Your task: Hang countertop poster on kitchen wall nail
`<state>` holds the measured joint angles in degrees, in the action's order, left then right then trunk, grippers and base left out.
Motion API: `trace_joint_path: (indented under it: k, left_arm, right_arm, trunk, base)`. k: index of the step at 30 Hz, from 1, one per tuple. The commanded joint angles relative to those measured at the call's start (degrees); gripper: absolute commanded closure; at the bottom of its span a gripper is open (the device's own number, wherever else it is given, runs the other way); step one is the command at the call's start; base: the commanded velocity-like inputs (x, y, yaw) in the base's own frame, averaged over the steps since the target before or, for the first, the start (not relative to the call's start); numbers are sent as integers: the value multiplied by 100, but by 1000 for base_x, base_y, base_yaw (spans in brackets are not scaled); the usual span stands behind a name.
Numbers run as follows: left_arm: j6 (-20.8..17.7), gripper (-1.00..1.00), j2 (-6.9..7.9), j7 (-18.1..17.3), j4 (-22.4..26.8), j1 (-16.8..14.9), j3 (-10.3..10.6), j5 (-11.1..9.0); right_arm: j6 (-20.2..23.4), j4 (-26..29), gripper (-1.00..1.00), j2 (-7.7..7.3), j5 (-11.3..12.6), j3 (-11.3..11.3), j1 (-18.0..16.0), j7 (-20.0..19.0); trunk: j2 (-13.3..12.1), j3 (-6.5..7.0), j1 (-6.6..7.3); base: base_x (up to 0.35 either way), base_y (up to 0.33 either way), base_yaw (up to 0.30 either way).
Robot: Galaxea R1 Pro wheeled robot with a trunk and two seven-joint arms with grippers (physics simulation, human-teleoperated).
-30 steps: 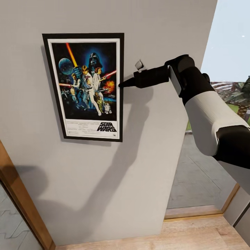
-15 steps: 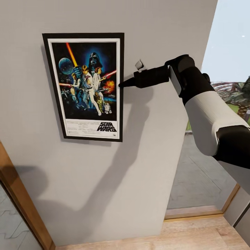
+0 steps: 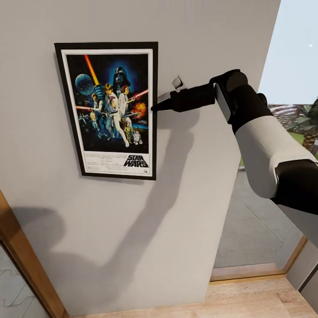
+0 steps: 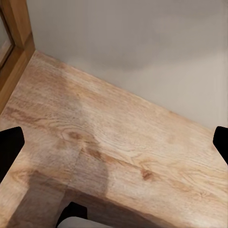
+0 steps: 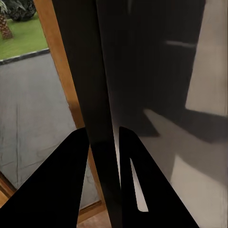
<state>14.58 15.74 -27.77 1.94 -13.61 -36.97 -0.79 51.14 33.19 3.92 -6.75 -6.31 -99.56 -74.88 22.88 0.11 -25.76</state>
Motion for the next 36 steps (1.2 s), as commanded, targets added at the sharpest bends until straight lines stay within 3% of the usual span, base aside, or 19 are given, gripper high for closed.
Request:
trace_joint_path:
  k: [1, 24, 30, 31, 36]
  left_arm:
    - [18, -100, 2, -18, -9, -2, -4, -8]
    - [24, -100, 6, -18, -9, 87, -4, -9]
    - [27, -100, 8, -18, -9, 126, -4, -9]
    - [27, -100, 9, -18, -9, 127, -4, -9]
    - [27, -100, 10, -18, -5, 130, -4, -9]
  right_arm:
    - [51, 4, 100, 3, -54, 18, -2, -53]
    - [47, 4, 100, 3, -54, 16, -2, -53]
    - [45, 4, 100, 3, -54, 15, -2, -53]
    - [45, 4, -100, 3, -54, 15, -2, -53]
    - [45, 5, -100, 0, -54, 24, -2, -45]
  trunk:
    - [4, -3, -2]
    - [4, -3, -2]
    - [4, -3, -2]
    - [4, -3, -2]
    - [4, -3, -2]
  base:
    - [0, 0, 0]
    - [0, 0, 0]
    - [174, 0, 0]
    - [110, 0, 0]
    - [28, 0, 0]
